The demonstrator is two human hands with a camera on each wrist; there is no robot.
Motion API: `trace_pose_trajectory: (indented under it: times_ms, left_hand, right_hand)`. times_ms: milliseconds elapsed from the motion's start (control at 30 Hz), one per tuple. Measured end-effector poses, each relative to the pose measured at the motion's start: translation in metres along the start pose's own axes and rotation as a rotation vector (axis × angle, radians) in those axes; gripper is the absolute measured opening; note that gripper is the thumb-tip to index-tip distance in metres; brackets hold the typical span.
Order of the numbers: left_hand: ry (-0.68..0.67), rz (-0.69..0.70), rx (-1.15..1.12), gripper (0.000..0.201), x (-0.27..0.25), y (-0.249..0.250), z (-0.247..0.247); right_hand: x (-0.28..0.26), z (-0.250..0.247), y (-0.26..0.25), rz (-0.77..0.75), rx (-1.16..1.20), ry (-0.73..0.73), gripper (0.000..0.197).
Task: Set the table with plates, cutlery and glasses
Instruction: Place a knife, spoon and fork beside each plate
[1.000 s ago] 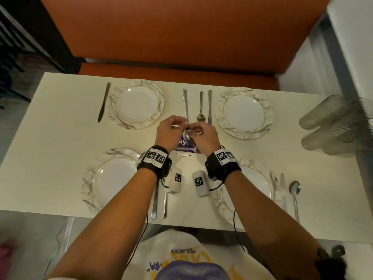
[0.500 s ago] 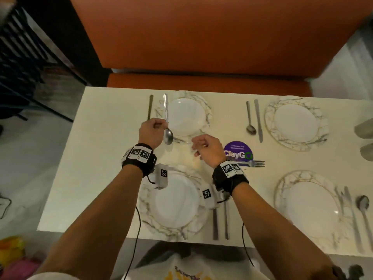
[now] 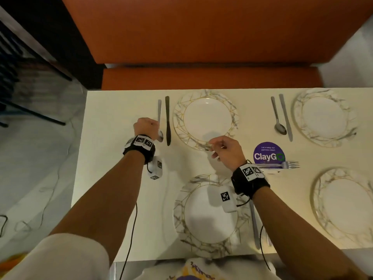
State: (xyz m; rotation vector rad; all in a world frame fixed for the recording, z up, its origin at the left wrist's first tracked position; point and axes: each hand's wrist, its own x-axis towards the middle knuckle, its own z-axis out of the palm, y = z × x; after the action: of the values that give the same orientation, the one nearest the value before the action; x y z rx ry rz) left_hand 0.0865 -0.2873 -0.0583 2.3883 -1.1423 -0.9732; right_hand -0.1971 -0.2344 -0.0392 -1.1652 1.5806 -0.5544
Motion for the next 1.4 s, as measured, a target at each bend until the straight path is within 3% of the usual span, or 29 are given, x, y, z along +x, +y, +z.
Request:
trace_pose_trajectory:
  times_ms: [867, 1200, 1400]
  left_hand:
    - [0.081, 0.056, 0.021, 0.021, 0.010, -0.001, 0.007]
    - [0.144, 0.047, -0.089, 0.019, 0.004, 0.000, 0.001]
    - [0.182, 0.209, -0.119, 0.014, -0.016, 0.030, 0.008]
  right_hand:
    - [0.021, -0.006, -0.006, 0.015, 0.035, 0.047, 0.020]
    - [0.016, -0.015, 0.001, 0.006, 0.034, 0.059, 0.022]
    - [0.008, -0.038, 0.011, -0.016, 0.022, 0.120, 0.021]
